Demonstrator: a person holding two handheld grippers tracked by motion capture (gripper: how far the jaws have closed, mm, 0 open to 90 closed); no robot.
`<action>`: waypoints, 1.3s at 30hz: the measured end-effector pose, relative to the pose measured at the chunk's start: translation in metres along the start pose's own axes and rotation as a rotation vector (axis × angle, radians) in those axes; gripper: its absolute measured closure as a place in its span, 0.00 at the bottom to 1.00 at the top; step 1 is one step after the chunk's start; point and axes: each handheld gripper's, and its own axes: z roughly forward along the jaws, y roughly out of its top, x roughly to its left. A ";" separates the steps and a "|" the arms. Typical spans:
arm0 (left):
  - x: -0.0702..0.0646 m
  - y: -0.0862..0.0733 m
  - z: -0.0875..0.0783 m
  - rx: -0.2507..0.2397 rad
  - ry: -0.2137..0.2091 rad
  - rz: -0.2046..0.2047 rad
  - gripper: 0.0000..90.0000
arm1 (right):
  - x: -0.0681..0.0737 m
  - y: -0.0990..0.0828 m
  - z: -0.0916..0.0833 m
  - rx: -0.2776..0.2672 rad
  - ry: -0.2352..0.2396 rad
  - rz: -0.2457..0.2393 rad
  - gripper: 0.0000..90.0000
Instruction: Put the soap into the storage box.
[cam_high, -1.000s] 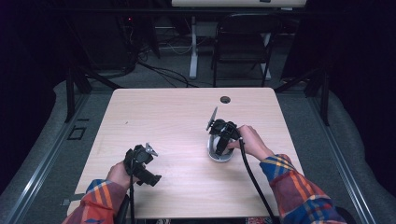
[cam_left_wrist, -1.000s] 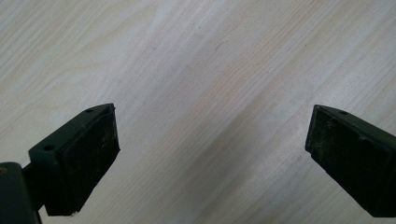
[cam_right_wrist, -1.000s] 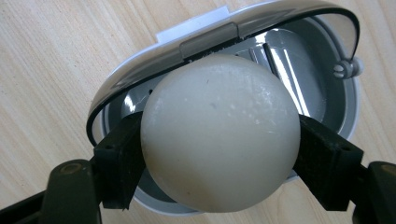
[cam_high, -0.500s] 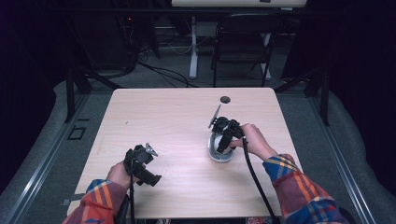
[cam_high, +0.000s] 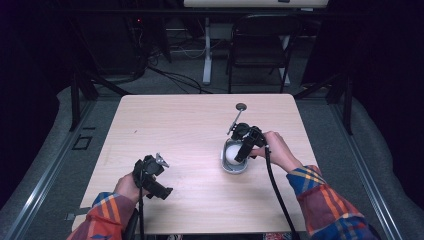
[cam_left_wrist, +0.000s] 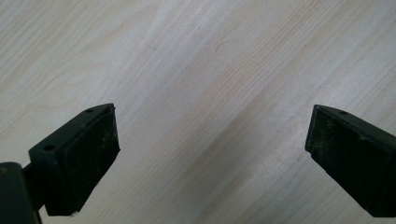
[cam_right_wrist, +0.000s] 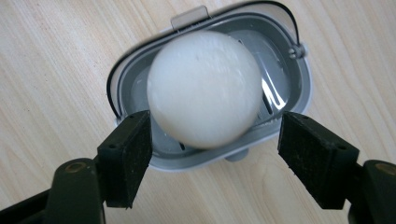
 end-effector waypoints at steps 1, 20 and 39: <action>0.000 0.000 0.000 0.000 0.000 0.000 0.03 | 0.000 -0.001 -0.002 0.002 -0.007 -0.002 0.29; 0.000 0.000 0.000 0.000 0.000 0.001 0.03 | -0.002 -0.038 -0.024 -0.017 -0.002 0.020 0.12; 0.000 0.000 0.000 0.003 0.001 0.001 0.03 | -0.007 -0.105 -0.012 0.073 -0.023 0.098 0.07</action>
